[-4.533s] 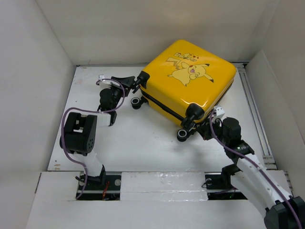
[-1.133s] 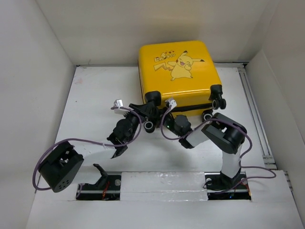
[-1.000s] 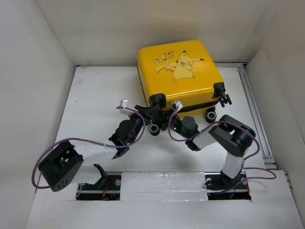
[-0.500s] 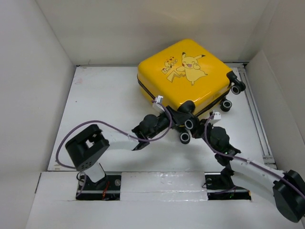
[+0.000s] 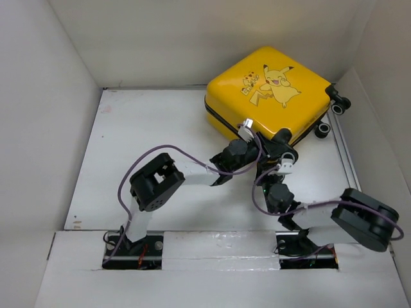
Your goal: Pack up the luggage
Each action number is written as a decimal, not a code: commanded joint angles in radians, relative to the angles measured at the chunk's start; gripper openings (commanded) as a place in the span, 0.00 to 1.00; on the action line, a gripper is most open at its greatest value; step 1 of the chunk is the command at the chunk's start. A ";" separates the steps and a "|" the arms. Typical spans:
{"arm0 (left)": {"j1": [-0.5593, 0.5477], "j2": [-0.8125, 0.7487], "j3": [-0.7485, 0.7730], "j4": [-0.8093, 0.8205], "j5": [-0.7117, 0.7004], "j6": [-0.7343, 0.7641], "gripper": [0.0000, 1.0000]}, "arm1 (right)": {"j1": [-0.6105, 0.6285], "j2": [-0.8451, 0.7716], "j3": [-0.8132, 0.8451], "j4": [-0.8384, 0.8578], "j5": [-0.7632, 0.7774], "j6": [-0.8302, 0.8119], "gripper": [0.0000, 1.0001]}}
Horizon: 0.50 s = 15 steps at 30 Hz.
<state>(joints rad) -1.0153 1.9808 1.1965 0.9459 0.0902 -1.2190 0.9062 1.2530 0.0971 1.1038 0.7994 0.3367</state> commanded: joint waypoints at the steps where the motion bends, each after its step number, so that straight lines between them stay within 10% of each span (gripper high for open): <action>1: -0.028 -0.056 0.140 0.203 0.091 0.041 0.00 | 0.106 0.116 0.041 0.395 -0.284 -0.126 0.00; 9: -0.028 -0.122 0.063 0.234 0.143 0.038 0.01 | 0.106 0.364 0.191 0.493 -0.439 -0.114 0.00; 15: -0.009 -0.214 0.009 0.234 0.206 0.079 0.71 | 0.106 0.391 0.220 0.490 -0.416 -0.096 0.00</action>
<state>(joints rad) -0.9615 1.9354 1.1687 0.9432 0.1768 -1.2011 0.9257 1.6058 0.2432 1.4086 0.7963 0.2234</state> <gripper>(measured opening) 0.664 0.006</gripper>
